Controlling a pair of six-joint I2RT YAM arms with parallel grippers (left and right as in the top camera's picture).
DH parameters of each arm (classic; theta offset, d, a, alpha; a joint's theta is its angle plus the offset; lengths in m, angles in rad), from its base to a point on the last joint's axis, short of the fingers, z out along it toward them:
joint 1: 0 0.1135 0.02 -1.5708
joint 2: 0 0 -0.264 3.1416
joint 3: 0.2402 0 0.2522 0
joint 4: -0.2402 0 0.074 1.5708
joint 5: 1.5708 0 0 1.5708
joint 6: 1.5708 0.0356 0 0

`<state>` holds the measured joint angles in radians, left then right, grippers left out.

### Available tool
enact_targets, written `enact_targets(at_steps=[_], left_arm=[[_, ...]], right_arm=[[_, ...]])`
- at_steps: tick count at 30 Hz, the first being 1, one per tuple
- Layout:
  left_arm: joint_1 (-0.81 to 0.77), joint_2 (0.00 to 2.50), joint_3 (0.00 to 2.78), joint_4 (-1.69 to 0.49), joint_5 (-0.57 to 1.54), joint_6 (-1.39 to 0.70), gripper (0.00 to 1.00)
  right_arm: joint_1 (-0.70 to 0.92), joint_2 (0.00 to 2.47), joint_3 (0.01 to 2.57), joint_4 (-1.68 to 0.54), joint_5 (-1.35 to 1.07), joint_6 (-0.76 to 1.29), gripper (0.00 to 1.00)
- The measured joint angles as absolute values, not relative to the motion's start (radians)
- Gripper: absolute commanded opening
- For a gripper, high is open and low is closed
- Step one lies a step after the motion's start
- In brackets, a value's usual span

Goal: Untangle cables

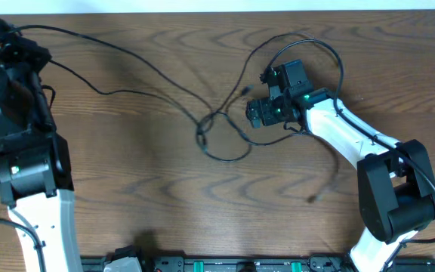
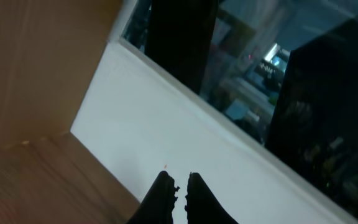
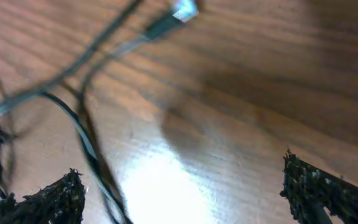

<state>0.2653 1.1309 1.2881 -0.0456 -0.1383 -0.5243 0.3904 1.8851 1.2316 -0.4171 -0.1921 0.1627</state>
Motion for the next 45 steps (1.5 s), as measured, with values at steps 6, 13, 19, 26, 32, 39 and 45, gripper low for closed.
enact_targets(at_steps=[6, 13, 19, 26, 32, 39, 45], left_arm=[[0.265, 1.132, 1.293, -0.097, -0.146, -0.596, 0.08], [0.265, 1.137, 1.293, -0.149, -0.171, -0.605, 0.08], [0.265, 1.144, 1.293, -0.155, -0.207, -0.577, 0.08], [0.265, 1.144, 1.293, -0.176, -0.269, -0.523, 0.08], [0.265, 1.144, 1.293, -0.179, -0.319, -0.494, 0.08], [0.265, 1.144, 1.293, -0.144, -0.475, -0.466, 0.07], [0.265, 1.144, 1.293, -0.091, -0.753, -0.466, 0.08]], right_arm=[[0.404, 1.888, 1.231, -0.442, -0.251, 0.101, 0.99], [0.485, 1.948, 1.231, -0.387, -0.285, 0.071, 0.92], [0.585, 2.001, 1.236, -0.336, -0.253, 0.079, 0.87], [0.667, 2.041, 1.256, -0.297, -0.138, 0.123, 0.13], [0.68, 2.056, 1.267, -0.292, -0.079, 0.144, 0.01], [0.69, 2.056, 1.273, -0.305, -0.04, 0.199, 0.01], [0.69, 2.056, 1.274, -0.31, -0.034, 0.217, 0.01]])
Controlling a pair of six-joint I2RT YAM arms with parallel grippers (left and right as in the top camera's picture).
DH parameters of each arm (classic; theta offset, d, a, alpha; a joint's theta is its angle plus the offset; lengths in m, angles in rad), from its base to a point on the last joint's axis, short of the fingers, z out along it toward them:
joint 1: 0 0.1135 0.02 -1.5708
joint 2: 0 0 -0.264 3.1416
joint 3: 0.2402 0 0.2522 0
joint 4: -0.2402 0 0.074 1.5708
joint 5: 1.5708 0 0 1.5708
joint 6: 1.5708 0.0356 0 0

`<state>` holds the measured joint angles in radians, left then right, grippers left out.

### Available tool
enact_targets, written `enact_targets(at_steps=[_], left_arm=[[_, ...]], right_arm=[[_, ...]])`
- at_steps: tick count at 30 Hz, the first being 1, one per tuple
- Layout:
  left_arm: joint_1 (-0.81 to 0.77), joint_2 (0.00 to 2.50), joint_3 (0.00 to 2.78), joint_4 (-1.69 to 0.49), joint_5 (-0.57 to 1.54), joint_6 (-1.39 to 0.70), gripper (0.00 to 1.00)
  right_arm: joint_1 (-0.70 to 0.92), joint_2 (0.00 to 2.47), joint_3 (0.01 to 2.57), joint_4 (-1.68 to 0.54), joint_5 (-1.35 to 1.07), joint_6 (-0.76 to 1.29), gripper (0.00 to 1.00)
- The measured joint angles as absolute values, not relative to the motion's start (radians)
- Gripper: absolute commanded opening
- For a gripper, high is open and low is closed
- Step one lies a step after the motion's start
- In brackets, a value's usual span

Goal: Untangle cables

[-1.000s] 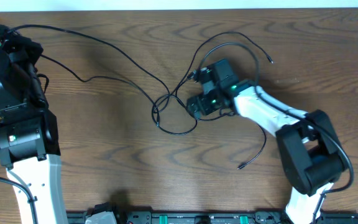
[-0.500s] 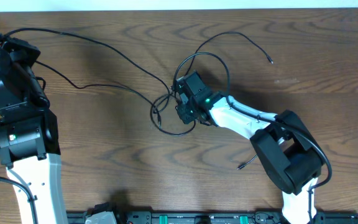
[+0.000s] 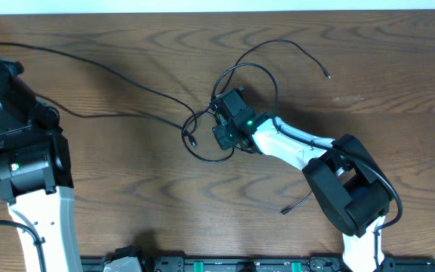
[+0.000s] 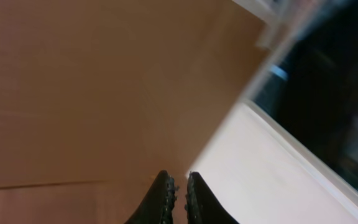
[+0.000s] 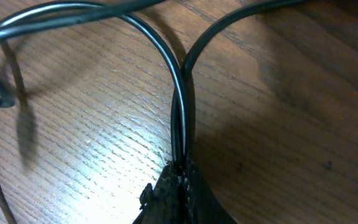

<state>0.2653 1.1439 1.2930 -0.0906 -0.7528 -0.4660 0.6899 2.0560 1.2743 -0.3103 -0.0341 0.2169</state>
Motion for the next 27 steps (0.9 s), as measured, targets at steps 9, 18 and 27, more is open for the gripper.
enact_targets(at_steps=[9, 18, 27], left_arm=[[0.265, 1.144, 1.293, -0.099, -0.974, -0.466, 0.08], [0.265, 1.167, 1.293, -0.159, -1.009, -0.447, 0.08], [0.265, 1.197, 1.297, -0.295, -0.961, -0.445, 0.08]], right_arm=[[0.659, 2.048, 1.277, -0.349, -0.043, 0.286, 0.01], [0.497, 1.952, 1.237, -0.579, 0.038, 0.338, 0.01], [0.409, 1.724, 1.229, -0.53, 0.02, 0.349, 0.01]])
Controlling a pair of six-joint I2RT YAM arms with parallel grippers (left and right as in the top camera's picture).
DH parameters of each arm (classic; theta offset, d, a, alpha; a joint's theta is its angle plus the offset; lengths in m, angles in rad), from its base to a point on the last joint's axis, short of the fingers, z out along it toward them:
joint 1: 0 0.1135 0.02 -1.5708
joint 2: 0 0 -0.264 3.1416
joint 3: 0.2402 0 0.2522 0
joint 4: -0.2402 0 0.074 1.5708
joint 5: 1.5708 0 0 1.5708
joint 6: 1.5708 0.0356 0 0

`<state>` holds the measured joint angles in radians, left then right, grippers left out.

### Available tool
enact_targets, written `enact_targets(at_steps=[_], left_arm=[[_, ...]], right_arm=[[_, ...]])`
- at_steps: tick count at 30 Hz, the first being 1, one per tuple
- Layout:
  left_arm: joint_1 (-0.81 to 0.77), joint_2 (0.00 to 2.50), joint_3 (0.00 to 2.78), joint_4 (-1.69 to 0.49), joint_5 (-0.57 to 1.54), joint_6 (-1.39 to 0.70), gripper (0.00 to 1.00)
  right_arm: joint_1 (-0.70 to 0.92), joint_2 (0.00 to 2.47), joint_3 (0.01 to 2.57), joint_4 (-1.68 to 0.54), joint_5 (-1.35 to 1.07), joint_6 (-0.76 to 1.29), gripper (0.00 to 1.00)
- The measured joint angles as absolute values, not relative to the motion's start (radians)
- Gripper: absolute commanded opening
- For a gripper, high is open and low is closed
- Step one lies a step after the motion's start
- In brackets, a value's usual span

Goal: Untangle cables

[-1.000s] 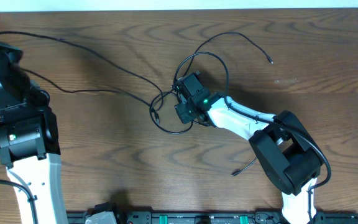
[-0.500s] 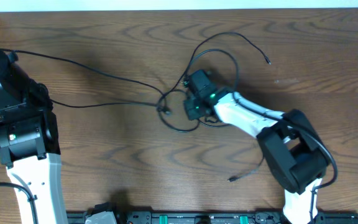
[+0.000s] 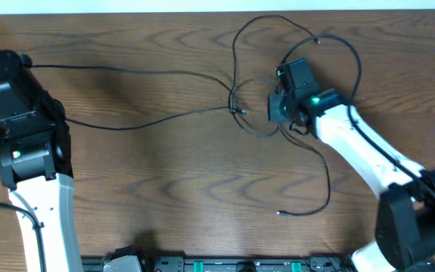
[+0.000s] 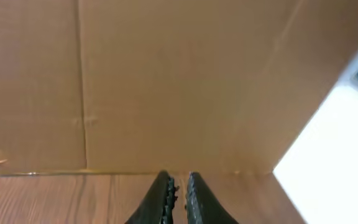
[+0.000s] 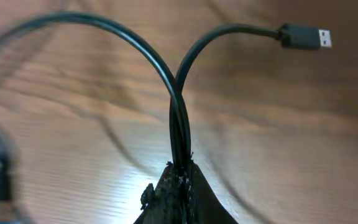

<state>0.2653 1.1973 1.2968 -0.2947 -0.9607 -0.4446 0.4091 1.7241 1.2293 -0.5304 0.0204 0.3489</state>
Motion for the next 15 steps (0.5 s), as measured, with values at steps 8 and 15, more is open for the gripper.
enact_targets(at_steps=[8, 15], left_arm=[[0.265, 1.238, 1.301, -0.406, -0.585, -0.448, 0.08], [0.265, 1.293, 1.301, -0.43, -0.297, -0.448, 0.08]], right_arm=[[0.414, 1.658, 1.229, -0.449, -0.159, 0.348, 0.01], [0.445, 1.658, 1.229, -0.395, -0.265, 0.353, 0.01]])
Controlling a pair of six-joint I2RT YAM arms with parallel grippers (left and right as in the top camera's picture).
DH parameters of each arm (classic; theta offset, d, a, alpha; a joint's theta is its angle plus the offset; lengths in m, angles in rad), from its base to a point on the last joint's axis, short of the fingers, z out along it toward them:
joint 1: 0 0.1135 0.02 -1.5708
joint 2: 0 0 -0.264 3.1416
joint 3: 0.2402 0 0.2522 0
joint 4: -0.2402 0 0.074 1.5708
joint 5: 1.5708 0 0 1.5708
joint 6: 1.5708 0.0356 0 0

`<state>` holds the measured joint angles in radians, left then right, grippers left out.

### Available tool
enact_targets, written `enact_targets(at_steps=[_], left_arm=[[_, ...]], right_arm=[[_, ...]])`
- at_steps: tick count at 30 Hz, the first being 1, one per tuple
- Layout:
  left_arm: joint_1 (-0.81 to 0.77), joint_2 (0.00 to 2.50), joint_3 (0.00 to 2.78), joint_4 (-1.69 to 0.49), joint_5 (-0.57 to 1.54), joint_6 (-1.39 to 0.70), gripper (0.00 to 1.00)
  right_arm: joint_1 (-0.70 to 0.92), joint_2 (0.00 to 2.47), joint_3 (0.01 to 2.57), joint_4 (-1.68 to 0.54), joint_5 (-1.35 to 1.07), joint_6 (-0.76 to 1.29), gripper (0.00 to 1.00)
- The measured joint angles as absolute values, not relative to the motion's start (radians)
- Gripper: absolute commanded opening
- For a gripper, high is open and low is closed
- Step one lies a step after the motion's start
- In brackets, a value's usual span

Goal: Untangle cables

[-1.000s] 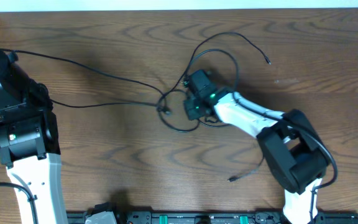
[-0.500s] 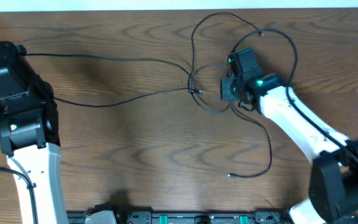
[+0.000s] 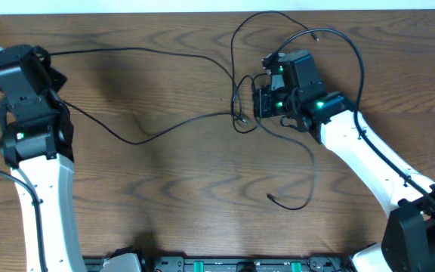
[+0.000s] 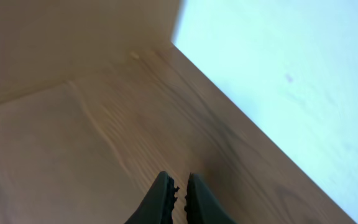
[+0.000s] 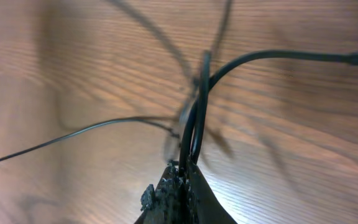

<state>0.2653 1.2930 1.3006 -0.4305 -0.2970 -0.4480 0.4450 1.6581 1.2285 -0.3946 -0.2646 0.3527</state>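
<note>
Thin black cables point(image 3: 149, 53) run in two strands from my left arm across the table to a knot point(image 3: 239, 115) and loop on toward the back. My right gripper point(image 3: 259, 102) point(image 5: 182, 169) is shut on two strands of black cable point(image 5: 194, 124) right beside the knot. One free end point(image 3: 270, 198) lies toward the front, and a plug shows at the right. My left gripper point(image 3: 10, 64) point(image 4: 179, 183) is shut at the far left corner. Both strands lead under it, but the cable itself is hidden in the left wrist view.
A white cable lies at the table's right edge. The table's back edge meets a white wall point(image 3: 202, 6). A tan cardboard panel point(image 4: 42, 37) stands at the left corner. A black rail point(image 3: 240, 264) runs along the front edge.
My left arm has moved toward the back left corner, and the two strands that were stretched nearly straight now sag. My right gripper sits slightly further left and back, still shut on the cable.
At first my right gripper stood open beside the tangle, with my left shut at the far left. Then the right was shut on two strands further left. Later it was back right, with the strands pulled straight between the arms. Now they hang slack.
</note>
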Motion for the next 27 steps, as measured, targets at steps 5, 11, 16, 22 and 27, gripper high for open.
enact_targets(at_steps=[5, 11, 16, 22, 27], left_arm=[[0.265, 1.328, 1.301, -0.458, -0.115, -0.447, 0.08], [0.263, 1.335, 1.301, -0.49, -0.125, -0.387, 0.08], [0.263, 1.335, 1.301, -0.497, -0.386, -0.402, 0.08], [0.263, 1.335, 1.301, -0.513, -0.54, -0.479, 0.08], [0.262, 1.337, 1.3, -0.397, -0.678, -0.517, 0.08]], right_arm=[[0.467, 1.658, 1.229, -0.363, -0.276, 0.357, 0.01], [0.455, 1.658, 1.229, -0.352, -0.274, 0.36, 0.01], [0.425, 1.654, 1.229, -0.379, -0.273, 0.36, 0.01], [0.418, 1.649, 1.229, -0.403, -0.272, 0.36, 0.01], [0.425, 1.649, 1.229, -0.465, -0.232, 0.357, 0.01]])
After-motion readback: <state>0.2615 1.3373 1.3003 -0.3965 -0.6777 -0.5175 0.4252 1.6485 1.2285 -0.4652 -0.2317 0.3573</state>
